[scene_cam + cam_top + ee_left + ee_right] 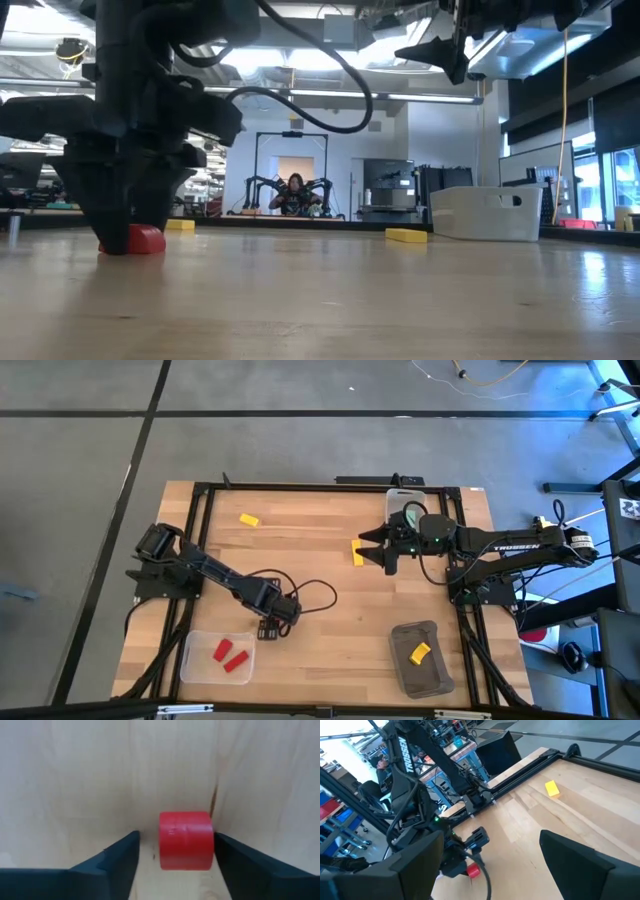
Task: Sort & place blocks by color
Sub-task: Put the red block into the white bin
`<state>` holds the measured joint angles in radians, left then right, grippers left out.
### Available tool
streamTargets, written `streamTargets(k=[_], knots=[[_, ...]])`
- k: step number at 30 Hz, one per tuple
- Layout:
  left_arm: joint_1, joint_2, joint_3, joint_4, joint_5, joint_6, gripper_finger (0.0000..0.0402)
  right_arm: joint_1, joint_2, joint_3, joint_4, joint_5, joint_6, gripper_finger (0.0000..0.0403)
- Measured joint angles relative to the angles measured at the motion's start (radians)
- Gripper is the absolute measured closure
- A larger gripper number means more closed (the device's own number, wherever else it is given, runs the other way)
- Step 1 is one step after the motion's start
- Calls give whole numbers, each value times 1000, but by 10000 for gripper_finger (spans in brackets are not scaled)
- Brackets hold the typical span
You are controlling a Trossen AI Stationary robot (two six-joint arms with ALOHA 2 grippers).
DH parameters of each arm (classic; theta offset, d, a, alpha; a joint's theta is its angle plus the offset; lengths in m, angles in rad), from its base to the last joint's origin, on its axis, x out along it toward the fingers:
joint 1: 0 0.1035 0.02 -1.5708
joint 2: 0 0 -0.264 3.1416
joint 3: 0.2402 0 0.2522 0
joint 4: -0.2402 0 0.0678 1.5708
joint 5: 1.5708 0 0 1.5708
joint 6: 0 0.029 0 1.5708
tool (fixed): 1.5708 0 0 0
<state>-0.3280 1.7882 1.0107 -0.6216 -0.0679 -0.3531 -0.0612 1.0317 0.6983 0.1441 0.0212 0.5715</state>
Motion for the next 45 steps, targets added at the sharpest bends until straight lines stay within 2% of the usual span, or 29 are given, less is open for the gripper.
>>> streamTargets(k=[7, 11, 16, 20, 23, 30, 34, 37, 45], knots=[[1, -14, 0, 5, 18, 24, 279, 0, 0, 0, 0, 11, 0, 73], [37, -76, -5, -29, -16, 47, 282, 0, 0, 0, 0, 11, 1, 73], [116, -252, -23, -51, -89, 75, 282, 0, 0, -1, 4, 12, 4, 73], [205, -435, -85, 26, -128, 65, 282, 0, 0, -2, 3, 12, 30, 73], [267, -574, -156, 133, -132, 27, 282, 0, 0, -2, 3, 13, 31, 73], [346, -841, -365, 541, -146, -112, 282, 0, 5, -2, 10, 19, 55, 73], [348, -927, -497, 832, -146, -184, 282, 0, 17, -2, 18, 31, 47, 73], [348, -958, -570, 1006, -109, -221, 282, 0, 22, -2, 14, 32, -13, 73], [348, -971, -592, 1031, -94, -241, 282, 0, 27, -2, 10, 24, -350, 73]])
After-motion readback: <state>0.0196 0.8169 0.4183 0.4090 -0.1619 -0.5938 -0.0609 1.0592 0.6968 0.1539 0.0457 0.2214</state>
